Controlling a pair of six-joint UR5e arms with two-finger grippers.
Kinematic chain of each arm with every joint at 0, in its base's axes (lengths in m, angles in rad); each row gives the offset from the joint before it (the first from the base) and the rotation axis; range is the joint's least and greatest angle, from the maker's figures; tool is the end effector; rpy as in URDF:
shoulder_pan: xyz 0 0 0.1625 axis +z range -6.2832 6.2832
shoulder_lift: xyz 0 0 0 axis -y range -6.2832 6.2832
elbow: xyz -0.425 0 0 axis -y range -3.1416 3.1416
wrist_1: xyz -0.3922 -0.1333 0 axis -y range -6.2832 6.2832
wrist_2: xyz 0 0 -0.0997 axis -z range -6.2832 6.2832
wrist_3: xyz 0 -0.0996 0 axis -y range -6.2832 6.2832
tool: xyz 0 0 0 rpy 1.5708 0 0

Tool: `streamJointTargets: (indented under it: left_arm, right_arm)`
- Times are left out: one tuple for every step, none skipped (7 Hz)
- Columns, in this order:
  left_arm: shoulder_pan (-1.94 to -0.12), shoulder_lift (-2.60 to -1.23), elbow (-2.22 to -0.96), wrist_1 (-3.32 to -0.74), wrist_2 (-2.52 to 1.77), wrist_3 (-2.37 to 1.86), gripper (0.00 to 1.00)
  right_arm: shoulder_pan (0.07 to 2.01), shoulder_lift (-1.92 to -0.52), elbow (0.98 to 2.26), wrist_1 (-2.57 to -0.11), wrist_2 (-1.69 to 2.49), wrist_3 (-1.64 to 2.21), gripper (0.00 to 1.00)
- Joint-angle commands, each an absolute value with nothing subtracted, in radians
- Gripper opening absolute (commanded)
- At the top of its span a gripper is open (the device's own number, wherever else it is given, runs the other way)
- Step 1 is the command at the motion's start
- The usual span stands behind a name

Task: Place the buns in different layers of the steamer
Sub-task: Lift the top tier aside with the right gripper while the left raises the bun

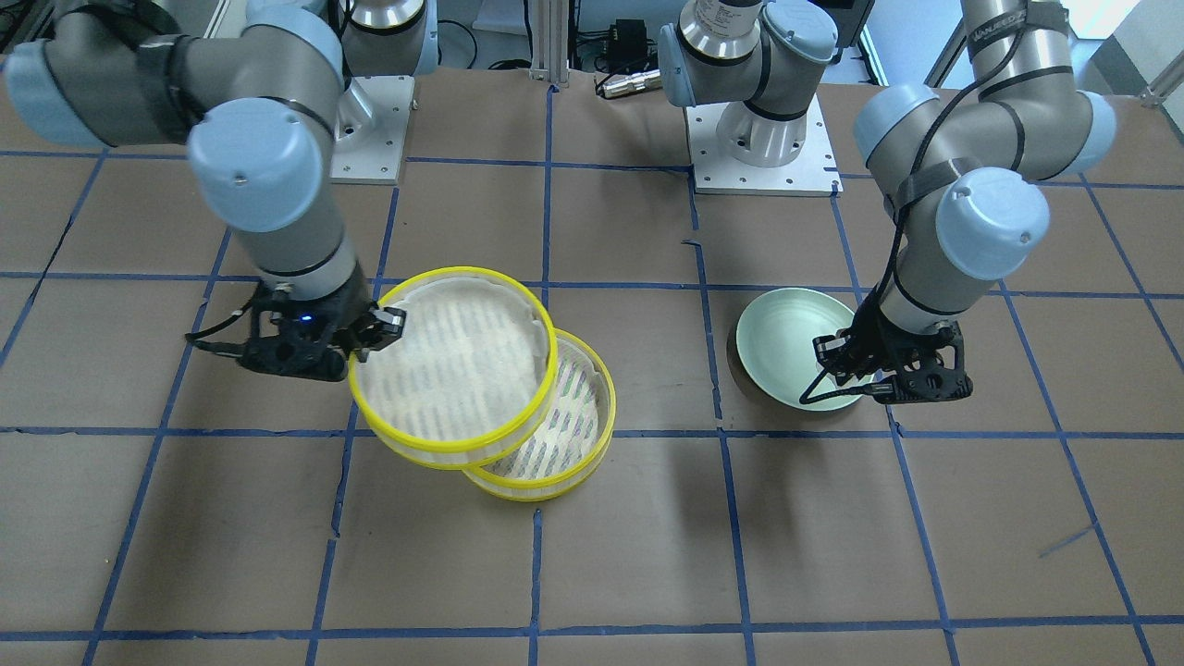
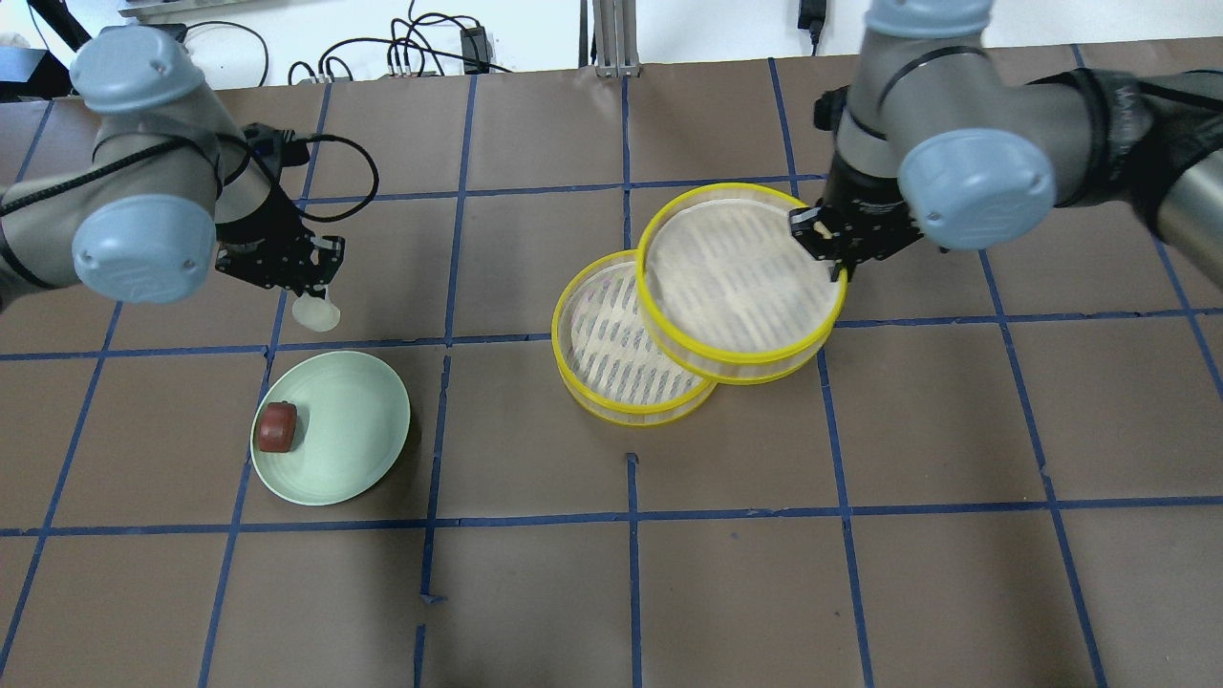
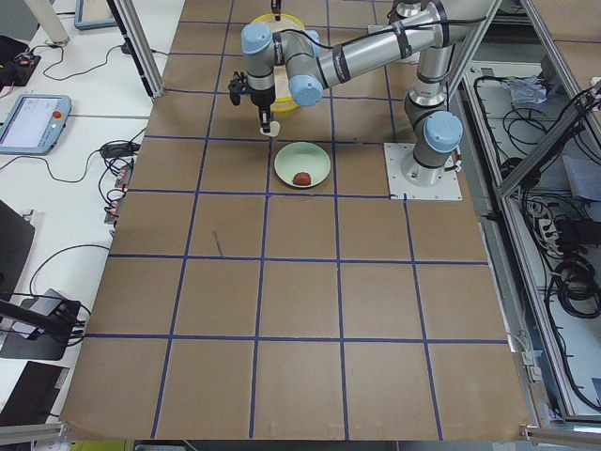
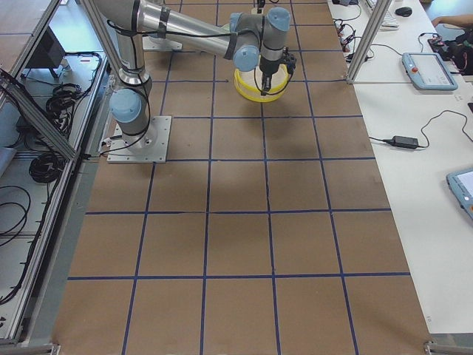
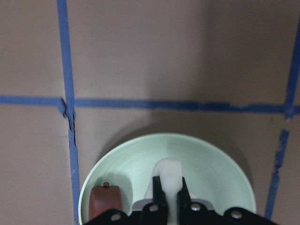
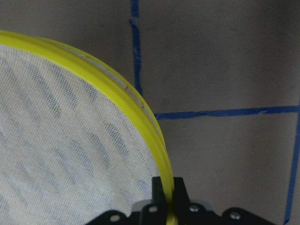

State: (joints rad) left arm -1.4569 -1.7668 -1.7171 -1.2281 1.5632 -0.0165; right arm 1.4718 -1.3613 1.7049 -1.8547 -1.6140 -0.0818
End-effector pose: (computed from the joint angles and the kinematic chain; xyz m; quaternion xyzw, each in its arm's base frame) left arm -0.0705 -0.5636 0.3482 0.0652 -0.9979 0.0004 0.0038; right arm 0.0739 -0.5613 0.3408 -0.0079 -0.9993 -0.0317 0.0188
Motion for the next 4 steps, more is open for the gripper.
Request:
streamJointTargets:
  left_arm:
    - [-1.605,-1.775,-1.663,-1.234,1.375,-0.322,0.00]
    - [-1.696,-1.798,-1.663,-1.171,1.370,-0.398,0.00]
    - [-1.771,-1.854,-1.661,-1.046,1.315,-0.419,0.01]
    - [-1.810,-1.927,-1.663,-0.923,1.286,-0.489,0.01]
  right_arm:
    - [1.344,-1.318,1.709,-1.881,-1.635,-0.221,0.03]
    - [1.324,-1.306,1.709,-1.881,-1.669,-0.232,0.04]
    - [1.310,-1.298,1.721,-1.881,-1.674,-0.233,0.04]
    - [1.310,-1.299,1.736,-1.891,-1.671,-0.232,0.04]
